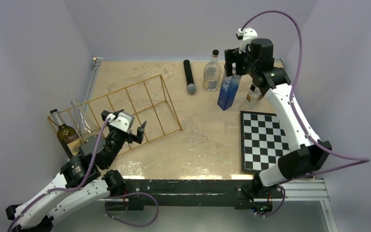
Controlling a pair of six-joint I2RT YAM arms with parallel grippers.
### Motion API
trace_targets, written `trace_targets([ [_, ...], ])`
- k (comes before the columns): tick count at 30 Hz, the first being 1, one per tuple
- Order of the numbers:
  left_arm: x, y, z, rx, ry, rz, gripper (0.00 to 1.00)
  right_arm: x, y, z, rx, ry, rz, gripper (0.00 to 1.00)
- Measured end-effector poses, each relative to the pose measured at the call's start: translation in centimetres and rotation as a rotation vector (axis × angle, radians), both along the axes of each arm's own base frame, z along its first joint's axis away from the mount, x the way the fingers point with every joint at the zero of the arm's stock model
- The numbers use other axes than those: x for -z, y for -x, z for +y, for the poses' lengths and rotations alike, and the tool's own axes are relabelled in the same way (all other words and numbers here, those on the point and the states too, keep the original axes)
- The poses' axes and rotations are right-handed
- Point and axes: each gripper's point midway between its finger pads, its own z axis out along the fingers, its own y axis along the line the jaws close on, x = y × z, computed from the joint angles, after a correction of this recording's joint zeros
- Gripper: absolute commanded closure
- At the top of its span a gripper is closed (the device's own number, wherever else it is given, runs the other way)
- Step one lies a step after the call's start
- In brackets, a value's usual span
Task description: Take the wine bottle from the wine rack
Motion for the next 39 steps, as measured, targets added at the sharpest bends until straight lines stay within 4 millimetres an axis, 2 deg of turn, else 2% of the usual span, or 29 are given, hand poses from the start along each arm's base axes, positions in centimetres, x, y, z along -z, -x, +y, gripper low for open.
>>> trace_targets([
  [6, 0.4, -0.7, 0.2, -0.053, 0.005, 0.018, 0.03, -5.9, 4.1, -0.6, 0.018, -0.104, -0.112, 0.13],
  [9, 1.2, -1.5, 0.7, -0.121, -0.009, 0.051, 0.02, -7.6, 7.2, -0.4, -0.007, -0.160, -0.152, 0.13],
  [12, 2.3, -2.3, 1.4, -0.198, -0.041, 0.106, 0.04, -8.4, 10.7, 0.8, -0.069, -0.209, -0.175, 0.13],
  [16, 2.7, -3.5, 2.7, -0.301, -0.030, 0.179, 0.04, -8.1, 14.5, 2.9, -0.173, -0.245, -0.173, 0.13],
  [21, 3.3, -4.7, 5.9, -0.459, 0.042, 0.262, 0.04, -6.2, 16.9, 3.9, -0.243, -0.260, -0.126, 0.09],
  [24, 4.3, -5.1, 7.9, -0.551, 0.085, 0.310, 0.03, -5.2, 17.8, 3.6, -0.245, -0.255, -0.105, 0.02],
  [31, 6.6, -5.5, 11.9, -0.731, 0.153, 0.406, 0.04, -5.5, 19.9, 2.5, -0.249, -0.260, -0.137, 0.01],
  [36, 8.2, -5.7, 12.9, -0.803, 0.178, 0.468, 0.03, -5.1, 20.4, 2.2, -0.249, -0.257, -0.142, 0.01],
  [39, 8.5, -5.3, 13.7, -0.854, 0.176, 0.472, 0.01, -5.1, 20.4, 2.2, -0.251, -0.253, -0.144, 0.01],
])
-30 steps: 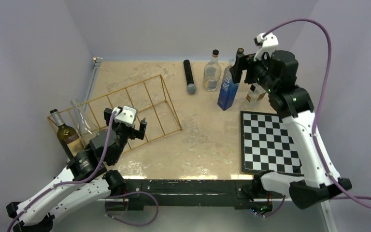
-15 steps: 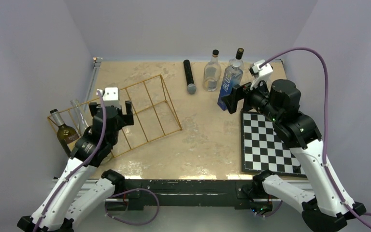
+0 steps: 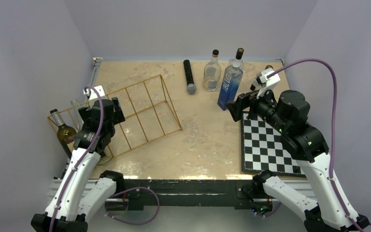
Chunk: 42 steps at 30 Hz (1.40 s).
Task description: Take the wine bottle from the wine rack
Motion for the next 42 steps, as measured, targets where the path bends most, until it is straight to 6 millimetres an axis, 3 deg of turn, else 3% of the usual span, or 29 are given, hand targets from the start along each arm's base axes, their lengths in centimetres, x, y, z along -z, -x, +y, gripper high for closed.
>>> trace_targets([
  [9, -1.1, 1.2, 3.4, -0.162, -0.064, -0.035, 0.01, 0.1, 0.1, 0.6, -0.034, -0.005, 0.007, 0.01],
  [15, -0.3, 0.4, 4.8, -0.212, -0.095, 0.036, 0.09, -0.3, 0.3, 1.3, -0.070, -0.029, -0.006, 0.01],
  [19, -1.5, -0.4, 6.0, -0.251, -0.105, 0.027, 0.11, -0.2, 0.4, 1.4, -0.077, -0.030, -0.004, 0.01],
  [25, -2.5, 0.1, 9.2, -0.351, -0.114, 0.005, 0.17, -0.9, 1.2, 1.3, -0.091, -0.051, -0.031, 0.01],
  [36, 0.4, -1.2, 11.2, -0.375, -0.109, 0.116, 0.27, -1.3, 2.6, 1.3, -0.123, -0.080, -0.061, 0.01],
  [42, 1.3, -2.2, 11.8, -0.370, -0.109, 0.141, 0.39, -1.3, 3.1, 0.9, -0.116, -0.083, -0.076, 0.01],
])
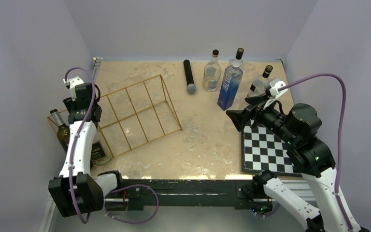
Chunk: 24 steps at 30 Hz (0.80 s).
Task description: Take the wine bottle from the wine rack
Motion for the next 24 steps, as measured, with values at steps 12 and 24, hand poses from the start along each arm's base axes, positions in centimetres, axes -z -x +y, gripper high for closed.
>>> trace_targets([
  [12, 1.0, -0.9, 0.9, -0.006, -0.025, 0.043, 0.55, 0.3, 0.5, -0.2, 0.000, -0.003, -0.011, 0.01],
  [24, 0.8, -0.7, 1.0, -0.001, -0.044, 0.058, 1.00, 0.5, 0.3, -0.2, 0.001, 0.000, -0.013, 0.01],
])
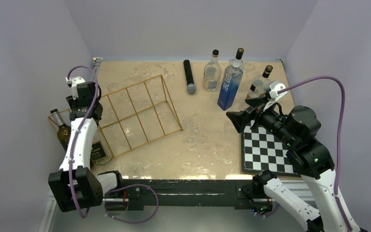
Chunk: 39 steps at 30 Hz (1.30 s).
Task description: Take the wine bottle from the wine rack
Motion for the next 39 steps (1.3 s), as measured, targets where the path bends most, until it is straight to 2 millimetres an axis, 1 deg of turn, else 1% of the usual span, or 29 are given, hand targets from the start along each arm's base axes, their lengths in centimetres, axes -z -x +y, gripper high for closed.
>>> trace_targets([
  [2, -0.3, 0.1, -0.3, 0.008, -0.012, 0.003, 1.00, 0.0, 0.0, 0.0, 0.001, 0.000, 0.000, 0.01],
  [6, -1.5, 0.6, -1.7, 0.053, -0.036, -0.028, 1.00, 0.0, -0.1, -0.1, 0.005, 0.001, 0.000, 0.01],
  [9, -2.8, 1.3, -2.9, 0.101, -0.046, -0.082, 1.00, 0.1, -0.2, -0.2, 0.015, 0.002, 0.001, 0.01],
  [13, -3.8, 2.3, -3.7, 0.137, -0.031, -0.129, 1.00, 0.1, -0.5, -0.4, 0.034, 0.013, 0.012, 0.01],
  [20, -4.5, 3.1, -5.1, 0.201, 0.017, -0.172, 1.00, -0.1, -0.7, -0.8, 0.057, 0.023, 0.011, 0.01],
  [23, -4.6, 3.4, -5.8, 0.230, 0.024, -0.174, 1.00, -0.8, -0.8, -1.0, 0.067, 0.029, 0.005, 0.01],
  [29, -5.3, 4.2, -6.5, 0.264, 0.018, -0.188, 1.00, -2.3, -1.2, -1.1, 0.077, 0.034, -0.016, 0.01],
  [33, -6.1, 5.2, -6.8, 0.282, 0.021, -0.223, 1.00, -2.7, -1.3, -1.3, 0.089, 0.037, -0.023, 0.01],
  [39, -7.6, 6.5, -7.7, 0.343, 0.021, -0.294, 1.00, -2.6, -1.3, -1.4, 0.094, 0.041, -0.020, 0.01],
])
